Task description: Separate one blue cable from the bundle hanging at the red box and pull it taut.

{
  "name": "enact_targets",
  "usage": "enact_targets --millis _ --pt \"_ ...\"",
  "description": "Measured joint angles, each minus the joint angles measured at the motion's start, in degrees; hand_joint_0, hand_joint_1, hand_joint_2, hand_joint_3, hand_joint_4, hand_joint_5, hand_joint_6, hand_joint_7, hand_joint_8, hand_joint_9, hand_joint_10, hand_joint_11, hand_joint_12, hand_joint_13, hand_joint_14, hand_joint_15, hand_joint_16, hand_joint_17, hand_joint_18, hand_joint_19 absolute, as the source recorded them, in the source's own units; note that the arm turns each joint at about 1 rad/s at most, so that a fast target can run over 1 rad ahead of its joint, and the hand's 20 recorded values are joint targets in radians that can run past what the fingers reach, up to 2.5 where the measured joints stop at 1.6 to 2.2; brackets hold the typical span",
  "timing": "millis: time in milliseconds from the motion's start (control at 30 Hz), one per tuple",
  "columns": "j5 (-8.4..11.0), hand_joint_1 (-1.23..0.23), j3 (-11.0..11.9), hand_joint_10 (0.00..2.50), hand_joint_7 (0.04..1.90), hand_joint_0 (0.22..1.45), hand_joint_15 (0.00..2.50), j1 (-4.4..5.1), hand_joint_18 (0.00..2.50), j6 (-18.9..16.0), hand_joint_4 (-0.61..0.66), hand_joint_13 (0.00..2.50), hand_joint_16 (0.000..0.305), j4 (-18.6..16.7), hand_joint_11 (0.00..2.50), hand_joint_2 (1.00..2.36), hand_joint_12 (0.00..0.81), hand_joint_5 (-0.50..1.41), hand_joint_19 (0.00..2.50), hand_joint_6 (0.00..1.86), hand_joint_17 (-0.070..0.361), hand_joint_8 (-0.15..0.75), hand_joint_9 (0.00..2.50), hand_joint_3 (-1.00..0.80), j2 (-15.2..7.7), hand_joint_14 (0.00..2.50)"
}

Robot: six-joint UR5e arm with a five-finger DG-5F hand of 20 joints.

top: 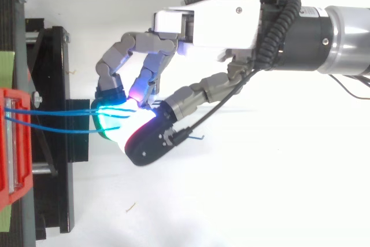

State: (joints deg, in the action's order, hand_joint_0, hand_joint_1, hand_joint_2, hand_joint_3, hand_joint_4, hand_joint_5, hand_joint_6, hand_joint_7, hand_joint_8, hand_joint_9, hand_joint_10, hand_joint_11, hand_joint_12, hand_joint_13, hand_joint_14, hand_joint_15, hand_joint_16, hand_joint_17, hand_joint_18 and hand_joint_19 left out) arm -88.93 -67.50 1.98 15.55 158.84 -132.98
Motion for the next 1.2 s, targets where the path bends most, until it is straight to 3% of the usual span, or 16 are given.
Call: enact_targets --millis 67,233,400,633,900,1200 --pt "-0.01 -0.46 0.0 0.02 1.01 0.62 0.65 0.02 0.92 0.0 0.09 1.03 0.046 0.0 1.11 1.0 0.372 -0.17 0.77 0.86 0.104 0.33 1.12 -0.5 0.0 0.02" --pt "-0.01 -0.59 0.0 0.02 1.06 0.6 0.64 0.03 0.97 0.0 0.09 1.04 0.053 -0.1 1.14 1.01 0.404 -0.17 0.74 0.92 0.118 0.366 1.13 -0.18 0.0 0.02" --pt "-0.01 -0.74 0.0 0.02 1.11 0.62 0.64 0.04 0.96 0.1 0.04 1.03 0.053 -0.1 1.17 1.02 0.404 -0.18 0.73 0.93 0.119 0.363 1.11 -0.11 0.0 0.02" --pt "-0.05 -0.85 0.0 0.02 1.21 0.7 0.65 0.04 0.94 0.2 -0.04 1.01 0.049 -0.1 1.17 1.02 0.371 -0.19 0.73 0.94 0.11 0.331 1.07 -0.24 0.0 0.02" --pt "-0.05 -0.88 0.0 0.02 1.17 0.78 0.65 0.04 0.96 0.1 -0.08 1.02 0.047 -0.1 1.18 1.01 0.364 -0.19 0.72 0.95 0.107 0.329 1.09 -0.42 0.0 0.02" --pt "-0.07 -0.9 0.0 0.02 1.12 0.78 0.66 0.04 0.98 0.1 -0.02 1.04 0.047 -0.2 1.18 1.0 0.36 -0.19 0.7 0.95 0.106 0.321 1.09 -0.5 -0.1 0.02"
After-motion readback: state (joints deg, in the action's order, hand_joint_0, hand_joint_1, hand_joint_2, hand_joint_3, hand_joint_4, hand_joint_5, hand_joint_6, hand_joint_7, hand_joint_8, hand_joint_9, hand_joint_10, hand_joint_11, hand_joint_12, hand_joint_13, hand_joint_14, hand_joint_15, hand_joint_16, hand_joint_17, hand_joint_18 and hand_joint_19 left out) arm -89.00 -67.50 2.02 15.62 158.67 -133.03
